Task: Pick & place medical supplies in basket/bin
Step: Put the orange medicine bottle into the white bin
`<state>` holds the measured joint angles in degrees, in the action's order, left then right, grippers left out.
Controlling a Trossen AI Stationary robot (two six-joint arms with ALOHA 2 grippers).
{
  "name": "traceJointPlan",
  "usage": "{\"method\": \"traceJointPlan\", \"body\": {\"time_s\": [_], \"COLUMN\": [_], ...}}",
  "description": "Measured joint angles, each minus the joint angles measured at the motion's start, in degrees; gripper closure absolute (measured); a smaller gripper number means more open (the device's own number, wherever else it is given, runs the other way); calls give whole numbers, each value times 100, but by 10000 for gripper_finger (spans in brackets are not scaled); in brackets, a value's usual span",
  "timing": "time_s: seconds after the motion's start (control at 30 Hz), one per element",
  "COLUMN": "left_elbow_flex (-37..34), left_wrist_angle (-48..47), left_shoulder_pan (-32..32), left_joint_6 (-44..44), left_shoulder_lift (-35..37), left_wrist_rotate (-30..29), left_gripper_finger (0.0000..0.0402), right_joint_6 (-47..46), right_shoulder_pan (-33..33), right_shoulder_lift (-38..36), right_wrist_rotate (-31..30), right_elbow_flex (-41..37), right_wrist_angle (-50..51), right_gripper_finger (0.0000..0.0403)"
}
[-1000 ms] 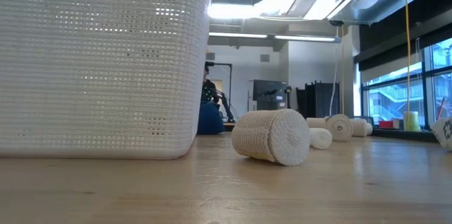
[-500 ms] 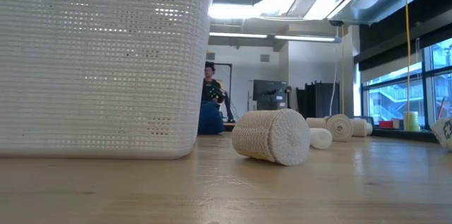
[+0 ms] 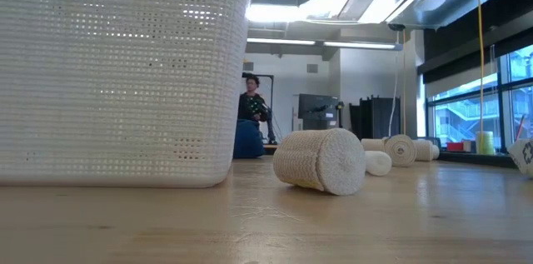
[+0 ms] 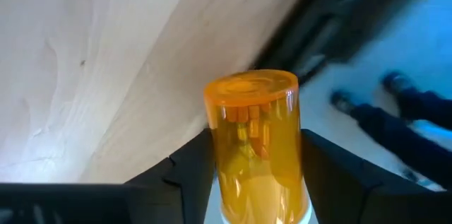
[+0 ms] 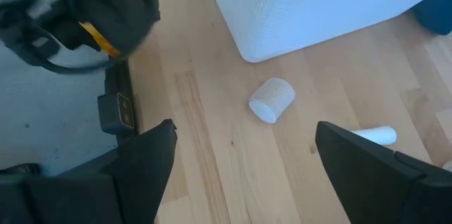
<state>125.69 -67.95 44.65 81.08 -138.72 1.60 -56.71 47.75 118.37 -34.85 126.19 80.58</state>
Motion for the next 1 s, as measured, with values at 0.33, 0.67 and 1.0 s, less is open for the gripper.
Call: {"method": "traceJointPlan", "body": {"time_s": [0.33,0.67,1.0], "left_elbow_flex": [563,842,842], "left_wrist_angle": [11,86,-1594], "left_shoulder_pan": [163,246,-350], "left_joint_6": [-135,-1222,-1999], "left_shoulder_lift": [824,2239,3076], "left_wrist_rotate": [-1161,-3642,-4057], "left_gripper_finger": [221,221,222], "right_joint_6": [34,25,-483], "right_shoulder_pan": [0,-11,-423], "right_shoulder_lift": [0,0,0], "right_wrist_rotate": [-2,-43,-274], "right_elbow_flex": [0,0,0], "right_wrist_angle": [128,149,281], "right_gripper_finger": [65,65,65]}}
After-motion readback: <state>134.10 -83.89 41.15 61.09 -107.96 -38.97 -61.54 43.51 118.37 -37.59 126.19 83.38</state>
